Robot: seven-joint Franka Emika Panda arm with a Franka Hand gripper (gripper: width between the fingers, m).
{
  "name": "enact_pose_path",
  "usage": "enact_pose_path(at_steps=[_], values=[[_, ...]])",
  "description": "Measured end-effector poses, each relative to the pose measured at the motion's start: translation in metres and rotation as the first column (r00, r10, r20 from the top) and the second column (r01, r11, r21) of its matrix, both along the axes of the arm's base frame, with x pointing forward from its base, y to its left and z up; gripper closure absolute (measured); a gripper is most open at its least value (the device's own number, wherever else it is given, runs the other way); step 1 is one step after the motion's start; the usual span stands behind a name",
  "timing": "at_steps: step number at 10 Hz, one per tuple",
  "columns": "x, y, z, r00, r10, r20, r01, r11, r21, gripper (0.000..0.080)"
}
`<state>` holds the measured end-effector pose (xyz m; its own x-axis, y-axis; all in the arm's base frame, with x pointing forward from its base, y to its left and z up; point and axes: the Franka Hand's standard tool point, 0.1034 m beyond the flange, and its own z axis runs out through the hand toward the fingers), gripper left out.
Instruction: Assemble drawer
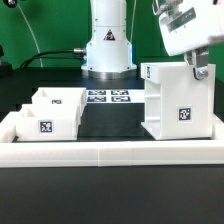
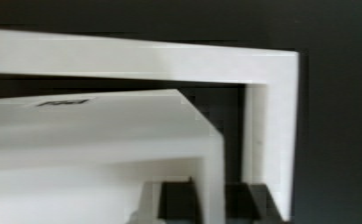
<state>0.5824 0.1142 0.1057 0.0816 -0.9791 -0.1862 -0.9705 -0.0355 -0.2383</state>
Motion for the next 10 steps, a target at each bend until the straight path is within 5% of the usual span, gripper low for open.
enact_pose_path(at_steps=[10], values=[[0.055,0.004,-0.007,0.998,-0.027,-0.055,0.030,0.998,0.052,0.0748]])
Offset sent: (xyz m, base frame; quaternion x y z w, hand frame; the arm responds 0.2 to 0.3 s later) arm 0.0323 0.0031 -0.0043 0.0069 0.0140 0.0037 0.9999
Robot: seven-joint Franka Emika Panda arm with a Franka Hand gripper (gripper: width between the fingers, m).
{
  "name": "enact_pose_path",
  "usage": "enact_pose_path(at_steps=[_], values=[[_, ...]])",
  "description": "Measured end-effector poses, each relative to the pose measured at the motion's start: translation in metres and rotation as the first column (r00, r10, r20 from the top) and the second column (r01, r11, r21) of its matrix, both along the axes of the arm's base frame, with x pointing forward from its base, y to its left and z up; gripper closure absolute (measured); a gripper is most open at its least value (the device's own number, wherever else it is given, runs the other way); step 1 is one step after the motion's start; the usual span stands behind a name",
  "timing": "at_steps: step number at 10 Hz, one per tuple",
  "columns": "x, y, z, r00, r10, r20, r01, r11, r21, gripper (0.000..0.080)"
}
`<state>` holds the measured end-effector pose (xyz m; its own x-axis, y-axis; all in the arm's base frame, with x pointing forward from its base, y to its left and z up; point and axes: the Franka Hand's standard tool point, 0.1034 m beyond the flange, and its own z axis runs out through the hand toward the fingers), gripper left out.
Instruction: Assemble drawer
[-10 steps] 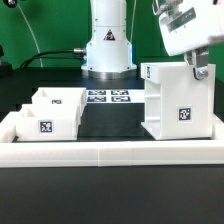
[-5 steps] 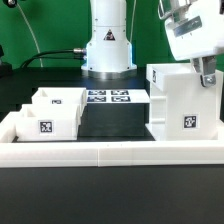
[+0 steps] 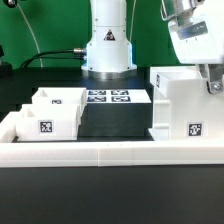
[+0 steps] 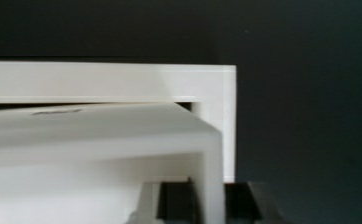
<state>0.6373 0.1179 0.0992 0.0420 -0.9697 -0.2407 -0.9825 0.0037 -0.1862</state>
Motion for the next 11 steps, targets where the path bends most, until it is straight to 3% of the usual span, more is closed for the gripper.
enact_pose_path(at_steps=[4,6,7,8,9,11], values=[[0.0032,0.0003,0.0005,1.000,-0.001,-0.012,0.001,1.000,0.007,0.0748],[0.0050,-0.0001,0.0025,1.000,-0.001,-0.003,0.001,1.000,0.005,0.0433],[0.0057,-0.0002,0.0034,1.000,-0.001,0.000,0.001,1.000,0.005,0.0433],[0.0065,-0.0003,0.0043,1.000,-0.001,0.003,0.001,1.000,0.004,0.0253],[0.0068,-0.0002,0.0047,1.000,-0.001,0.004,0.001,1.000,0.005,0.0182],[0.0070,-0.0002,0.0049,1.000,-0.001,0.005,0.001,1.000,0.005,0.0156]])
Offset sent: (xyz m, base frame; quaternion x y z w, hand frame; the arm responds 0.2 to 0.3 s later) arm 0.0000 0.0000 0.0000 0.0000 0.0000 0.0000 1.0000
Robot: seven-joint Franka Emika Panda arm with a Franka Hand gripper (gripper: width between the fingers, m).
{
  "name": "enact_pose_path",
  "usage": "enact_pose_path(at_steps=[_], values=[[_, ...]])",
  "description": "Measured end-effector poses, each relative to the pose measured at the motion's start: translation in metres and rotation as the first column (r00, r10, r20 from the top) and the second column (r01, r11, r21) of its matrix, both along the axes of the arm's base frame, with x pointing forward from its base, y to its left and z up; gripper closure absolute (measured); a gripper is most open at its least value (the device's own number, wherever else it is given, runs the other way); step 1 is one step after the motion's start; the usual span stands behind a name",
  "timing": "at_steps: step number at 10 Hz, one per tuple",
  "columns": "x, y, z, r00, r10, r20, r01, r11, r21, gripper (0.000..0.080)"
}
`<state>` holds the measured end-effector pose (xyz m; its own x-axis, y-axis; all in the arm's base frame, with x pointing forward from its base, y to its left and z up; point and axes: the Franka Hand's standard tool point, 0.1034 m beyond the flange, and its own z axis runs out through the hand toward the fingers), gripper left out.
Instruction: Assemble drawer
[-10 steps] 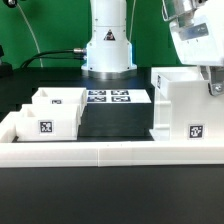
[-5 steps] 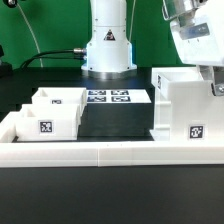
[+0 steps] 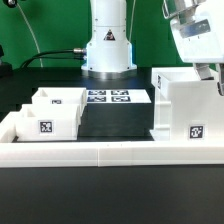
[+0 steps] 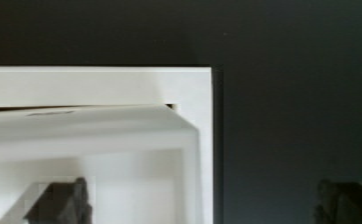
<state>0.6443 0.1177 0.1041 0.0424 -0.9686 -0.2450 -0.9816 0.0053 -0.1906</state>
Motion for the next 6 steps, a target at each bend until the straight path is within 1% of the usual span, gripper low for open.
enact_pose_path(at_steps=[2,3,4,6], values=[[-0.001,0.000,0.001,1.000,0.017,0.005,-0.017,1.000,-0.003,0.0151],[-0.010,-0.004,0.010,0.995,0.100,0.025,-0.100,0.995,-0.019,0.0150],[-0.019,-0.007,0.021,0.990,0.134,0.040,-0.133,0.991,-0.023,0.0150],[-0.035,-0.013,0.044,0.990,0.121,0.078,-0.120,0.993,-0.009,0.0150]])
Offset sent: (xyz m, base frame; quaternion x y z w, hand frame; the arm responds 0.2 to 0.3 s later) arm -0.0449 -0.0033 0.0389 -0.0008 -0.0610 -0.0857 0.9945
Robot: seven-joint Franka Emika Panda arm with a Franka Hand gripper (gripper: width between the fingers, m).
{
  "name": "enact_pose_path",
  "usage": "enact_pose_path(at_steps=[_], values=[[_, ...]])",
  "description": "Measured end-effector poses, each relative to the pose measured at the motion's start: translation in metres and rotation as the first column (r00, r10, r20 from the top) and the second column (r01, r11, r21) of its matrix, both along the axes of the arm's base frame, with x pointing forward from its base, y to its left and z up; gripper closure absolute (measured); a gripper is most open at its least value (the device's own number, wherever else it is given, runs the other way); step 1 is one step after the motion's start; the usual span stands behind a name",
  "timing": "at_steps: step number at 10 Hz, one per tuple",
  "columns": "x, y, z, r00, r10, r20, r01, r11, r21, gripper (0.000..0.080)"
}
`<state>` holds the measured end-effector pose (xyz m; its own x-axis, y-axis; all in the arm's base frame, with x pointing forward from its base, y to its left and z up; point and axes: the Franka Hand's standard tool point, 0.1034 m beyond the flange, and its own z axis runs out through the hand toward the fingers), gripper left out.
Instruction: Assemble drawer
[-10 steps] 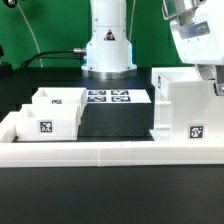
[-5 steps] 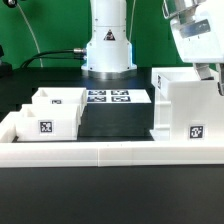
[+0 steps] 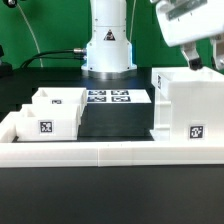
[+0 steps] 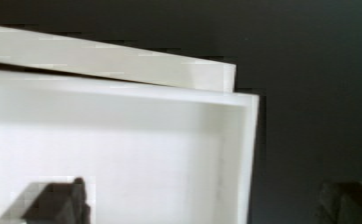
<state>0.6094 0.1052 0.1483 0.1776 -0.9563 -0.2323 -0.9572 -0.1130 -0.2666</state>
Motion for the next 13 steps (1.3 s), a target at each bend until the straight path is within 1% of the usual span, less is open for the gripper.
enact_pose_path(at_steps=[3,4,5,6,7,8,9,10,12,13], values=[[-0.002,0.000,-0.004,0.999,0.041,0.004,-0.041,0.999,-0.013,0.0150],[-0.004,-0.001,-0.005,0.985,0.173,0.023,-0.171,0.984,-0.046,0.0150],[-0.012,-0.006,-0.008,0.933,0.360,-0.010,-0.359,0.930,-0.080,0.0150],[-0.015,-0.013,-0.006,0.862,0.506,-0.021,-0.505,0.856,-0.107,0.0150],[-0.020,-0.021,-0.002,0.765,0.644,-0.004,-0.638,0.758,-0.139,0.0150],[-0.026,-0.030,0.002,0.660,0.751,0.001,-0.743,0.653,-0.148,0.0150],[-0.028,-0.037,0.002,0.648,0.762,0.012,-0.748,0.639,-0.181,0.0150],[-0.029,-0.037,0.000,0.579,0.815,0.016,-0.797,0.570,-0.200,0.0150],[-0.028,-0.038,0.000,0.484,0.875,0.023,-0.849,0.476,-0.228,0.0150],[-0.031,-0.042,-0.002,0.357,0.934,0.010,-0.902,0.348,-0.257,0.0150]])
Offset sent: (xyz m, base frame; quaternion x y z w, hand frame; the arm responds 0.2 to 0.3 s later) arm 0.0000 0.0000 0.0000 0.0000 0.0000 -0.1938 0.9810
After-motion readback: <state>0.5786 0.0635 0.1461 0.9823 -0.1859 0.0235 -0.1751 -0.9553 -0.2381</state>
